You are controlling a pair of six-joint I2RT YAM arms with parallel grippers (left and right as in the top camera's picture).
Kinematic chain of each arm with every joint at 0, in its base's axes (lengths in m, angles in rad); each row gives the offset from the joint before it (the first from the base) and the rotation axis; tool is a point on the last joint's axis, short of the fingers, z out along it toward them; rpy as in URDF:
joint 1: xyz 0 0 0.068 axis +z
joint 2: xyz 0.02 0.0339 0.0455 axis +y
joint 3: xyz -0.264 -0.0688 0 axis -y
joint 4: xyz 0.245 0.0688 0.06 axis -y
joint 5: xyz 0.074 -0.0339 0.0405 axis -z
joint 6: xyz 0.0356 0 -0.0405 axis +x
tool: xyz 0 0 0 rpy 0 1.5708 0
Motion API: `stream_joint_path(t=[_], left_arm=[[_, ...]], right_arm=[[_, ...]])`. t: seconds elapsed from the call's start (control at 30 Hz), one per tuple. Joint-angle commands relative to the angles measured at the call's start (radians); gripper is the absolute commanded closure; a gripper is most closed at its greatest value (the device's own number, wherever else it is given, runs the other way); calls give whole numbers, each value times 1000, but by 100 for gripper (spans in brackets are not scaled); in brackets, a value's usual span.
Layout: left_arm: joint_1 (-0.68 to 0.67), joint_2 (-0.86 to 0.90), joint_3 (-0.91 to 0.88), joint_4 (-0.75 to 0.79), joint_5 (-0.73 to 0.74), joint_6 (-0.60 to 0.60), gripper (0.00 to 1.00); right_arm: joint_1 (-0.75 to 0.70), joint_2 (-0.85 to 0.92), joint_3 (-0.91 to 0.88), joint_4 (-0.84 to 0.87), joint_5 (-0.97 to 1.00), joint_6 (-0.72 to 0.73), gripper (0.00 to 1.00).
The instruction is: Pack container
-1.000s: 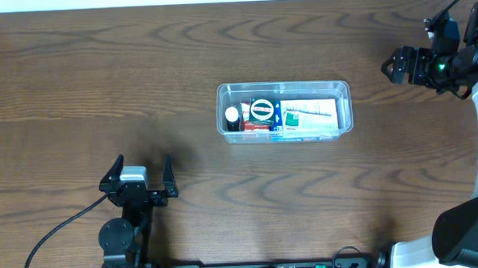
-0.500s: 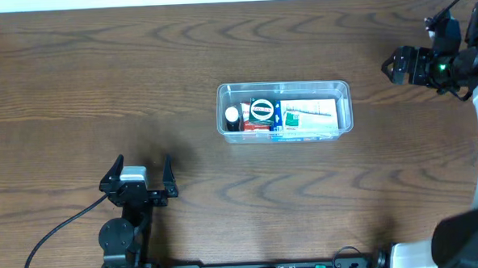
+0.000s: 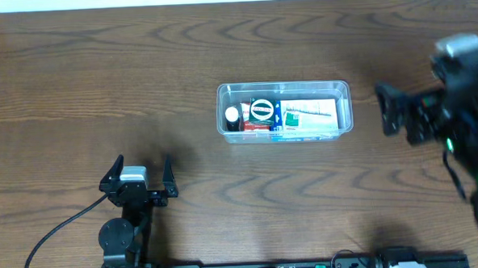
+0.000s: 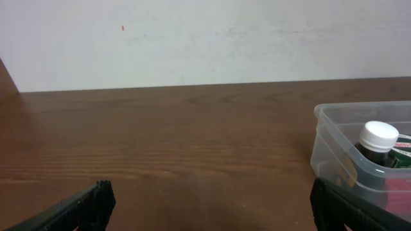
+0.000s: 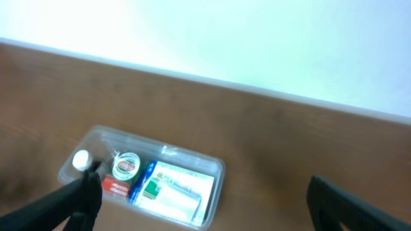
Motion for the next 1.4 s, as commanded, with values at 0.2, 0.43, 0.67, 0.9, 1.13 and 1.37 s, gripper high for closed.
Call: stream_joint_path(t=[0.2,0.43,0.67,0.9,1.13,1.37], left_arm=[[5,-6,-14,-39,18,3,2],[5,-6,-14,-39,18,2,2],[5,-6,-14,-39,18,3,2],[5,-6,-14,-39,18,2,2],[5,-6,-14,-39,18,2,2],[5,-6,-14,-39,18,3,2]], right_arm=[[9,-425,-510,365,31,-16,1],[9,-640,-906,708,-52,-16,1],[9,-760,-1186,931,-74,68,1],[9,-861,-1360,1015,48,238,1],[9,-862,-1414,999,103,233,1],[7,-871,-1443,879,119,195,1]])
